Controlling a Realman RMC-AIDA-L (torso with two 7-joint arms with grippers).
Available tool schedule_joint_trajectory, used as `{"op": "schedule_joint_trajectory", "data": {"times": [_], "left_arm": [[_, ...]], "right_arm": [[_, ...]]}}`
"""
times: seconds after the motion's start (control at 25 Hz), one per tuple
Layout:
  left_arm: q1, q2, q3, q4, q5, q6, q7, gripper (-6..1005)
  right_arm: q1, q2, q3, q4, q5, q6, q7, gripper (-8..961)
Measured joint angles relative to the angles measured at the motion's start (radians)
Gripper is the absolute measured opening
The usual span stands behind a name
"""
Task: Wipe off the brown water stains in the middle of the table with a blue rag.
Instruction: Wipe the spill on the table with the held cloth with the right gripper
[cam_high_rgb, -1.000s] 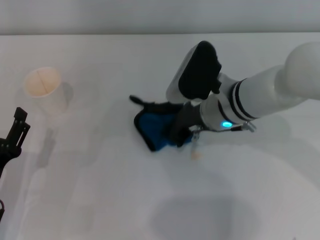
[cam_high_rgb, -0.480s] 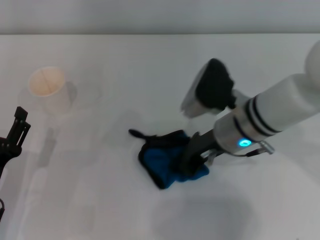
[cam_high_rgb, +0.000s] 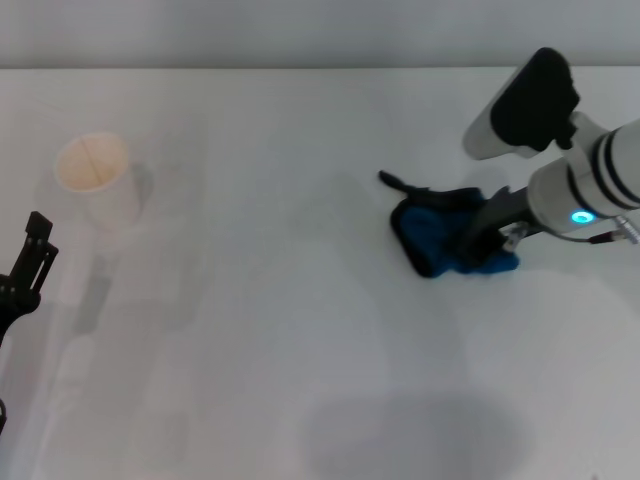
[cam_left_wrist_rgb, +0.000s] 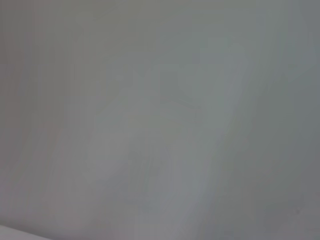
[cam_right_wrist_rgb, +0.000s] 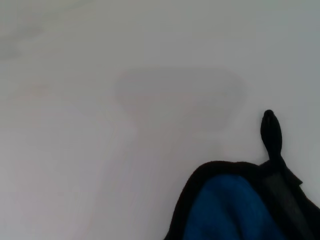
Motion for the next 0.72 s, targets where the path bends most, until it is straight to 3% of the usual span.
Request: {"op": "schedule_joint_trajectory", "data": {"times": [0.28,0.44,0.6,0.72], "left_arm": [[0.003,0.0,0.0,-0.002,0.0,0.003,-0.001,834],[0.001,0.0,0.0,-0.002,0.0,0.004,-0.001,834],[0.0,0.0,0.0,-0.002,0.0,0.004,-0.001,834],[-0.001,0.001,-0.003,-0.002,0.0,0.004,-0.001,834]], "right_arm": [[-0.011,-0.003,0.082,-0.007,-0.099,-0.005,-0.002,74],[-0.012,-0.004,0.186,-0.007,-0.176,-0.046,-0.002,75],[-0.033,-0.02,0.278,-0.036,-0.219,-0.111,-0.003,75],[-0.082,-0.034,0.326,-0.13,-0.226,-0.196,-0.003,75]]}}
